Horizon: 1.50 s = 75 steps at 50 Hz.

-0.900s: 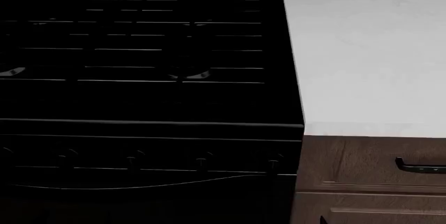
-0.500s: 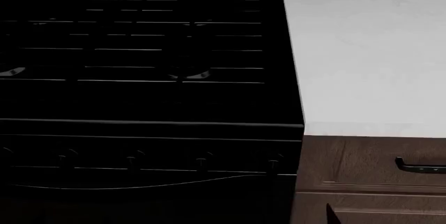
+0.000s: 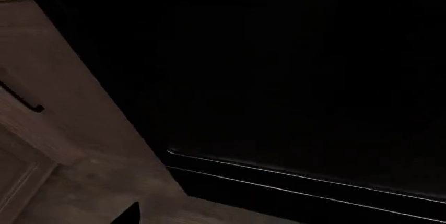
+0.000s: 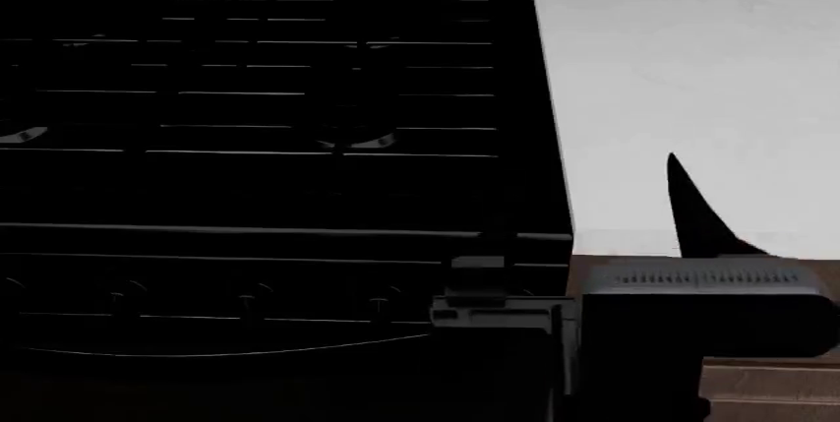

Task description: Press the stop button on the microwave

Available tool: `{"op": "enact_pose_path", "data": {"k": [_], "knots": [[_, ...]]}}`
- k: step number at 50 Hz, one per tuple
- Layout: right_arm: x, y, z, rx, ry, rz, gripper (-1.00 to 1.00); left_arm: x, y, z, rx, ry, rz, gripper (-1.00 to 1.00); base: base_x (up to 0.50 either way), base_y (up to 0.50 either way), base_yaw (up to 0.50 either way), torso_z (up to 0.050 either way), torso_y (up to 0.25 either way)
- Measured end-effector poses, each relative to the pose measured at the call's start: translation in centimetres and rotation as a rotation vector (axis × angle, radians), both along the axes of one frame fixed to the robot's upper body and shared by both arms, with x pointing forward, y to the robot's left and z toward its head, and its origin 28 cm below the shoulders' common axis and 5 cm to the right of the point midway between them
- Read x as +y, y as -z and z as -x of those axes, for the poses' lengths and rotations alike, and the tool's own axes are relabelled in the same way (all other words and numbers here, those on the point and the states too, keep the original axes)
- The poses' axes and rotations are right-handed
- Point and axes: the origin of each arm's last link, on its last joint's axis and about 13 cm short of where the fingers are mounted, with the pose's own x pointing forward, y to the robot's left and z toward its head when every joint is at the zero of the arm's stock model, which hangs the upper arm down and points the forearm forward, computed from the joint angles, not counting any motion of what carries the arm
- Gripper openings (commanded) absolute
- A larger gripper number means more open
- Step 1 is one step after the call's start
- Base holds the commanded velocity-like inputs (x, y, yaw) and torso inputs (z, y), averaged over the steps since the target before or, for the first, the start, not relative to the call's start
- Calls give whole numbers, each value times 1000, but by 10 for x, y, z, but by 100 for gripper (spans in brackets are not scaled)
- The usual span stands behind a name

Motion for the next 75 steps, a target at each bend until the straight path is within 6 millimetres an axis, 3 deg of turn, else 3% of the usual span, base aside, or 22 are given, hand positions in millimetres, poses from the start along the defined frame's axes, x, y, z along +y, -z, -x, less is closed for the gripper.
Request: {"op": "enact_pose_path", "data": {"k": [16,25,45,59,75], "knots": [[1,-68,-12,-155,20,15,100,14,36,81,383,-146,33,100,0,0,0,0,0],[3,-97,-20,-207,31,38,100,14,42,106,491,-185,54,100,0,0,0,0,0],[9,-149,-40,-266,61,63,100,13,44,119,552,-206,66,100,0,0,0,0,0],[13,-196,-69,-261,71,66,100,13,45,121,558,-209,67,100,0,0,0,1,0],[24,-248,-105,-208,76,50,100,13,45,121,560,-209,68,100,0,0,0,49,98]]}}
